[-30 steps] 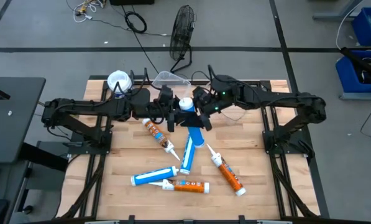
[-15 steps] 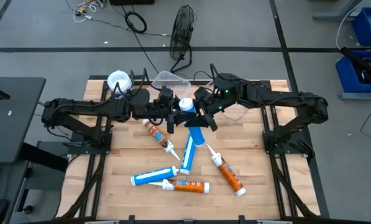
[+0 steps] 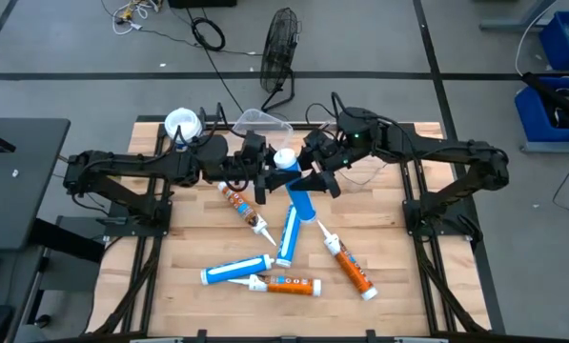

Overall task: Pick & place silicon tubes, Sealant and Lysol wipes
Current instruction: Put the right blue sealant into the right transparent bin

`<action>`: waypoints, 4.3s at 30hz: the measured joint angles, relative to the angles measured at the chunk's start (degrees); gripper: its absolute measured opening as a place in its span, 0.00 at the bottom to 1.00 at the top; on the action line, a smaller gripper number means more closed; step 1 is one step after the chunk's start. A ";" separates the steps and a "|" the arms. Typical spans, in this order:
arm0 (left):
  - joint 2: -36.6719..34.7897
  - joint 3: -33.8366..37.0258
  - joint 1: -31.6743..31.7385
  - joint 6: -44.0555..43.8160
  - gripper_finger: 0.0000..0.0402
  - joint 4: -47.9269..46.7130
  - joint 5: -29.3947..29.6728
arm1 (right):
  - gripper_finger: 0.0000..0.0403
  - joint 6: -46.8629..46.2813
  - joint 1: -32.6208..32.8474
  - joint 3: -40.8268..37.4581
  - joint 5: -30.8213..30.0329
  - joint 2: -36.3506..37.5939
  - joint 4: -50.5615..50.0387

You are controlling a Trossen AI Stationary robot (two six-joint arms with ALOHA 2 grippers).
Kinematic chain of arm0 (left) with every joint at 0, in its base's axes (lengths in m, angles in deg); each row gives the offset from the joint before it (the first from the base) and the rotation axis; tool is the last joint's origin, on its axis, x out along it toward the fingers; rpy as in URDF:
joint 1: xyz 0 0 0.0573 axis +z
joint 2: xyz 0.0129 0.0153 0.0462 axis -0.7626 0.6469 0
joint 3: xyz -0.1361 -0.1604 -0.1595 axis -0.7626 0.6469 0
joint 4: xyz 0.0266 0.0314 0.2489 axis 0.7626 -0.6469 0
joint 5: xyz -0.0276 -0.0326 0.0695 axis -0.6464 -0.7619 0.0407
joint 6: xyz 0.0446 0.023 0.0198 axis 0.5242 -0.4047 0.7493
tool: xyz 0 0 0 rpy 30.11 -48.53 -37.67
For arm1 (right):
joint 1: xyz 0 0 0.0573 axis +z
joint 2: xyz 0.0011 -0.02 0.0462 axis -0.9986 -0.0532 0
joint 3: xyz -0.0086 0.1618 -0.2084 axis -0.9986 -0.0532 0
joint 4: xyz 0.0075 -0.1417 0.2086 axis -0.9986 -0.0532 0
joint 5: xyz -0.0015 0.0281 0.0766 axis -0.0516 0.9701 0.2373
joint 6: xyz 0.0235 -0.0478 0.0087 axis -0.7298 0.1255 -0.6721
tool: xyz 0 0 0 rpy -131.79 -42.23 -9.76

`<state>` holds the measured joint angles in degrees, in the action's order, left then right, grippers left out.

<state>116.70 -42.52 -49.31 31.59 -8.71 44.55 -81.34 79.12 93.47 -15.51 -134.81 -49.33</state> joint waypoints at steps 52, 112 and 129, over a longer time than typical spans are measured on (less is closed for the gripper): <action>-11.25 0.00 2.12 15.27 0.67 -0.26 3.55 | 0.50 7.87 -5.92 -0.07 -28.69 11.27 -19.94; -10.91 0.04 2.08 13.14 0.67 -17.30 1.90 | 0.51 6.52 -19.62 -50.12 -78.40 -2.94 52.75; -10.91 0.07 2.08 14.10 0.67 -18.43 1.90 | 0.51 10.19 -19.71 -50.12 -78.52 -10.40 63.92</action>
<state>105.79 -42.45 -47.23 45.69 -27.15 46.45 -71.15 59.40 43.35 -94.02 -145.21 14.59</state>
